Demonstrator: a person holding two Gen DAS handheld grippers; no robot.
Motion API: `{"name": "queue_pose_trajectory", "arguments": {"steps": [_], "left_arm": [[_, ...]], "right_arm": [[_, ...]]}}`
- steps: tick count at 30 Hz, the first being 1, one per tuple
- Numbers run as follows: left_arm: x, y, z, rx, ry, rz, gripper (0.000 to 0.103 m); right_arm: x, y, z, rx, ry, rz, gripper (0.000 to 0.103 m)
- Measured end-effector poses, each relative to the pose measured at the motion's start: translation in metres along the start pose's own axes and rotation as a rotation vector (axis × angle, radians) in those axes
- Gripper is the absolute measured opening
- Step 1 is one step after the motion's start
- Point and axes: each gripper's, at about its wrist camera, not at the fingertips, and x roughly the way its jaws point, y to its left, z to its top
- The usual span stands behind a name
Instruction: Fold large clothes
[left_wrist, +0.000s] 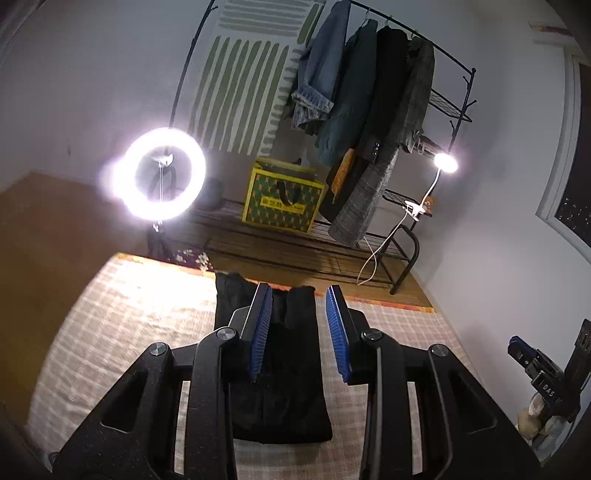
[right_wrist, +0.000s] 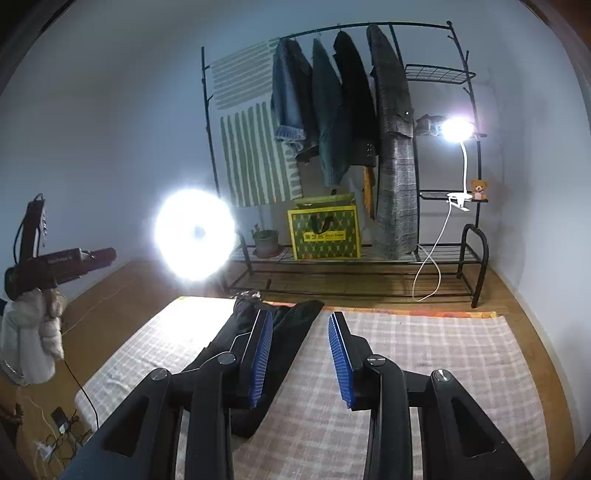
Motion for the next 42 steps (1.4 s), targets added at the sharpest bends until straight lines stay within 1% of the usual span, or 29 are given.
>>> {"name": "queue_pose_trajectory", "arguments": {"steps": [2, 4, 8, 9, 12, 14, 15, 16, 18, 19, 21, 22, 24, 25, 27, 30, 32, 36, 37, 38, 40, 42], "left_arm": [[-0.003, -0.004, 0.008, 0.030, -0.004, 0.006, 0.031], [0.002, -0.004, 0.014, 0.057, -0.006, 0.022, 0.031], [0.028, 0.019, 0.010, 0.038, 0.015, -0.001, 0.031], [0.038, 0.027, 0.007, 0.033, 0.028, -0.004, 0.031], [0.081, 0.060, -0.003, 0.012, 0.074, -0.021, 0.031], [0.119, 0.087, -0.009, 0.002, 0.107, -0.031, 0.031], [0.144, 0.105, -0.012, -0.006, 0.131, -0.035, 0.031], [0.158, 0.116, -0.015, -0.012, 0.146, -0.039, 0.031], [0.201, 0.144, -0.023, -0.026, 0.186, -0.049, 0.031], [0.227, 0.161, -0.029, -0.038, 0.213, -0.057, 0.031], [0.263, 0.181, -0.039, -0.055, 0.252, -0.065, 0.031], [0.287, 0.193, -0.045, -0.063, 0.280, -0.064, 0.031], [0.315, 0.204, -0.055, -0.064, 0.319, -0.068, 0.031], [0.337, 0.209, -0.059, -0.062, 0.345, -0.077, 0.031], [0.363, 0.210, -0.066, -0.050, 0.382, -0.086, 0.031], [0.406, 0.210, -0.074, -0.004, 0.433, -0.070, 0.031], [0.434, 0.209, -0.078, 0.014, 0.458, -0.059, 0.031], [0.473, 0.203, -0.075, 0.027, 0.470, -0.040, 0.031], [0.485, 0.198, -0.076, 0.043, 0.480, -0.035, 0.031], [0.496, 0.192, -0.078, 0.076, 0.493, -0.012, 0.031], [0.505, 0.180, -0.077, 0.164, 0.481, 0.035, 0.031], [0.503, 0.178, -0.073, 0.180, 0.481, 0.040, 0.031]], "right_arm": [[0.006, -0.007, 0.004, 0.015, -0.007, 0.005, 0.033], [0.017, -0.012, 0.009, 0.029, -0.006, 0.011, 0.033], [0.043, -0.014, 0.005, 0.021, 0.015, 0.019, 0.033], [0.057, -0.013, 0.002, 0.013, 0.029, 0.025, 0.033], [0.098, -0.013, -0.008, 0.012, 0.068, 0.049, 0.032], [0.135, -0.009, -0.015, 0.017, 0.098, 0.062, 0.032], [0.156, -0.008, -0.017, 0.014, 0.121, 0.069, 0.032], [0.171, -0.005, -0.021, 0.007, 0.138, 0.067, 0.032], [0.219, 0.005, -0.026, -0.022, 0.186, 0.060, 0.032], [0.235, 0.007, -0.029, -0.025, 0.203, 0.065, 0.032], [0.283, 0.011, -0.036, -0.029, 0.261, 0.070, 0.032], [0.300, 0.010, -0.039, -0.032, 0.283, 0.067, 0.032], [0.339, 0.010, -0.048, -0.038, 0.335, 0.062, 0.030], [0.353, 0.008, -0.053, -0.034, 0.354, 0.062, 0.029], [0.382, 0.001, -0.060, -0.014, 0.387, 0.061, 0.028], [0.406, -0.014, -0.069, 0.005, 0.418, 0.051, 0.029], [0.416, -0.023, -0.073, 0.010, 0.435, 0.037, 0.028], [0.435, -0.046, -0.077, 0.033, 0.463, 0.018, 0.027], [0.439, -0.050, -0.076, 0.037, 0.467, 0.019, 0.027], [0.444, -0.053, -0.076, 0.039, 0.472, 0.018, 0.027], [0.453, -0.060, -0.077, 0.045, 0.486, 0.017, 0.027], [0.462, -0.066, -0.076, 0.050, 0.490, 0.011, 0.027]]}}
